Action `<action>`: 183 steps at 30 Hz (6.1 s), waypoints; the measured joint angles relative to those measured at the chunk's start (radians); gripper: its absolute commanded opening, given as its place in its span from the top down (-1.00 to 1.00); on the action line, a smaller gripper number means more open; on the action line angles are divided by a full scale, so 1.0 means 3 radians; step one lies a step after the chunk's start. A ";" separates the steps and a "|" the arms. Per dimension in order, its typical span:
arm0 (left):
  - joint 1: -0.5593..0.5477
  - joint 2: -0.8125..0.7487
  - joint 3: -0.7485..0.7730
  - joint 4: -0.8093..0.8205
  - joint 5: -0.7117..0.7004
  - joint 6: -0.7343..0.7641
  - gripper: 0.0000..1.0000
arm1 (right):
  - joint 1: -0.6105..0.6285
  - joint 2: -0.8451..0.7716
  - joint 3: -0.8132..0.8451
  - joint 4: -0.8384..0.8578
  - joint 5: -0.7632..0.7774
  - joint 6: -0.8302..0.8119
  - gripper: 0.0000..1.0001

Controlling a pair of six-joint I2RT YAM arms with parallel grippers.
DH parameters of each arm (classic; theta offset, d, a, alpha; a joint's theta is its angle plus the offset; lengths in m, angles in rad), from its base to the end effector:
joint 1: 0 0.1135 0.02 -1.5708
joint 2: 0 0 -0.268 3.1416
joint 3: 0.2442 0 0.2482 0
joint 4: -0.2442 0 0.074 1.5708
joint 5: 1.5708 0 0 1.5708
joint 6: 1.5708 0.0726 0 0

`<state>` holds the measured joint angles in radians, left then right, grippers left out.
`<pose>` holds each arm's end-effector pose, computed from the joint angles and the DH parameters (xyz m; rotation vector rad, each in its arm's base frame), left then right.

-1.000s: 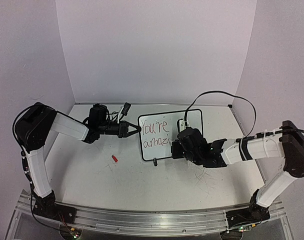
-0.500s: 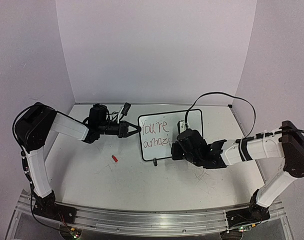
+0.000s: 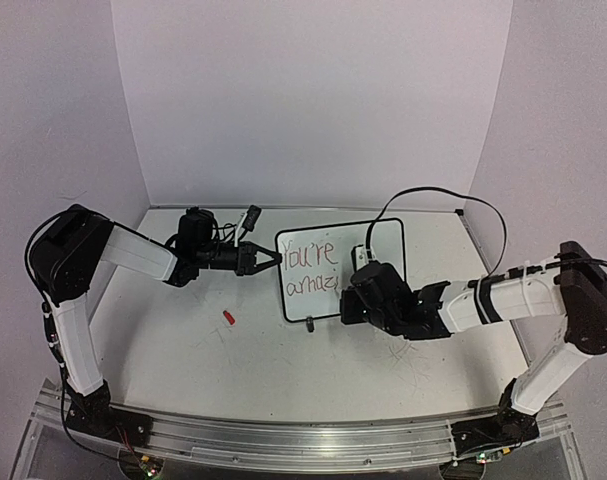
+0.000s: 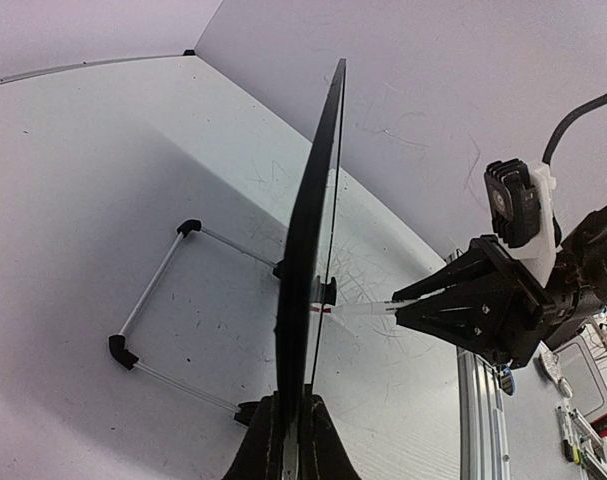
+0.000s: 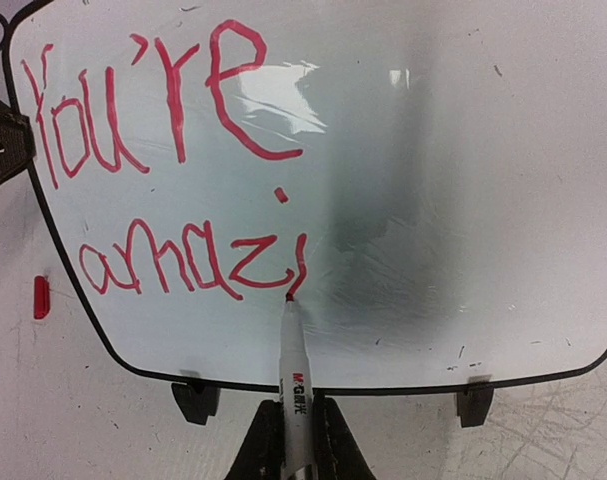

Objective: Write a sentence on the whiteboard

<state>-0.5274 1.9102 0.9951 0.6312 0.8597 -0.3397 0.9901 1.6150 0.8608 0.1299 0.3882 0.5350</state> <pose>0.3354 -0.2590 0.1779 0.8194 1.8106 -1.3740 0.2221 0.2884 0.1775 -0.2764 2.1607 0.4585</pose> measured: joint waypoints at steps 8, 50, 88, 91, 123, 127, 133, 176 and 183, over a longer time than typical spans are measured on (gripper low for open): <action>0.0000 -0.0001 0.0000 -0.0002 0.0000 0.0000 1.00 | -0.0013 -0.0192 -0.0028 -0.0037 0.0050 -0.0032 1.00; 0.0000 -0.0001 0.0000 -0.0008 -0.0001 0.0001 1.00 | -0.0122 -0.0072 0.0041 0.0056 0.0056 -0.0097 1.00; -0.0001 -0.0003 0.0000 -0.0008 0.0000 0.0003 1.00 | -0.0092 -0.0041 0.0093 0.0010 0.0132 -0.0133 1.00; -0.0001 -0.0003 0.0000 -0.0008 -0.0001 0.0003 1.00 | -0.0092 -0.0041 0.0093 0.0010 0.0151 -0.0134 1.00; -0.0010 -0.0003 0.0024 -0.0017 0.0000 0.0002 1.00 | -0.0103 -0.0094 -0.0079 -0.0016 0.0133 0.0095 1.00; -0.0010 -0.0003 0.0024 -0.0019 0.0001 0.0001 1.00 | -0.0127 -0.0231 -0.0084 -0.0019 0.0120 0.0072 1.00; -0.0010 -0.0003 0.0024 -0.0020 0.0001 0.0003 1.00 | -0.0235 -0.0366 -0.0142 0.0030 0.0090 0.0069 1.00; -0.0014 -0.0004 0.0024 -0.0019 0.0000 0.0009 1.00 | -0.0245 -0.0205 -0.0201 0.0183 -0.0066 0.0041 1.00; -0.0015 -0.0007 0.0024 -0.0019 0.0001 0.0010 1.00 | -0.0239 -0.0205 -0.0211 0.0169 -0.0051 0.0085 1.00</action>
<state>-0.5320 1.9083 1.0023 0.6254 0.8600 -0.3367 0.9183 1.5536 0.7975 0.1806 0.3730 0.5604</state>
